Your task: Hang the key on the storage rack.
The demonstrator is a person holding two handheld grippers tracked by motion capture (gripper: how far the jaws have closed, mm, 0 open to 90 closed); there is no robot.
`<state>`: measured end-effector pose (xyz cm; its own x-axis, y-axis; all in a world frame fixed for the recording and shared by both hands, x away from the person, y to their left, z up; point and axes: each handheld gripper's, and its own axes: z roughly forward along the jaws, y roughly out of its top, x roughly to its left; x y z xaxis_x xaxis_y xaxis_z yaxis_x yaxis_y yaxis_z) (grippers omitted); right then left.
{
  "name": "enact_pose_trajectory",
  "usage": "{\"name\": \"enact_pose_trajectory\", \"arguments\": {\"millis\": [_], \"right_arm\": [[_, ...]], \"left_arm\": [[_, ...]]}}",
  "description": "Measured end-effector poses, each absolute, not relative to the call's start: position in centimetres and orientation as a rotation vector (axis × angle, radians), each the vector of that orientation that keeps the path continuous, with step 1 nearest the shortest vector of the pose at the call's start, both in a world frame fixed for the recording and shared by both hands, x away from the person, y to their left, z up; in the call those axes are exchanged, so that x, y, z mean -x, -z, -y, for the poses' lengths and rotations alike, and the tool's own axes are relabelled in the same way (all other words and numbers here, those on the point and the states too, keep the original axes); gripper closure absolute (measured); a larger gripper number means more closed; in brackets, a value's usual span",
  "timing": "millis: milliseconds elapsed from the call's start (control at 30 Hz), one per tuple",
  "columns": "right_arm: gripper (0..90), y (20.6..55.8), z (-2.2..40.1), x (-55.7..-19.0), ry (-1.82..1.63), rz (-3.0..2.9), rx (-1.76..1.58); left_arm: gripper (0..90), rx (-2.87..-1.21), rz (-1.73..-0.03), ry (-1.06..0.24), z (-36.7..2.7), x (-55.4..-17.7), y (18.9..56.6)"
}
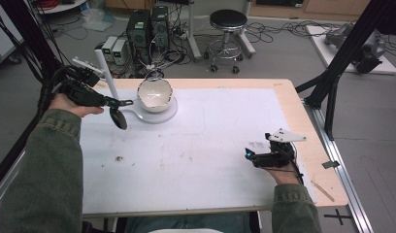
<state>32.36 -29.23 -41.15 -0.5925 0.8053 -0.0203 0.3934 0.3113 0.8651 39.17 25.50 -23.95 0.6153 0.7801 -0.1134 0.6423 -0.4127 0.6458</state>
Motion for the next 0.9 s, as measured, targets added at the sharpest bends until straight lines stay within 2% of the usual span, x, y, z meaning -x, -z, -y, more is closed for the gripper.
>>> {"name": "enact_pose_trajectory", "arguments": {"millis": [400,900], "right_arm": [[1.5,41.1,29.3,-32.3,-1.215,-2.13,-1.069],[1.5,41.2,29.2,-32.4,-1.21,-2.132,-1.068]], "left_arm": [[87.1,-2.131,-1.156,-0.328,-28.8,-40.2,21.3],[87.2,-2.082,-1.28,-0.389,-31.8,-43.3,19.3]]}}
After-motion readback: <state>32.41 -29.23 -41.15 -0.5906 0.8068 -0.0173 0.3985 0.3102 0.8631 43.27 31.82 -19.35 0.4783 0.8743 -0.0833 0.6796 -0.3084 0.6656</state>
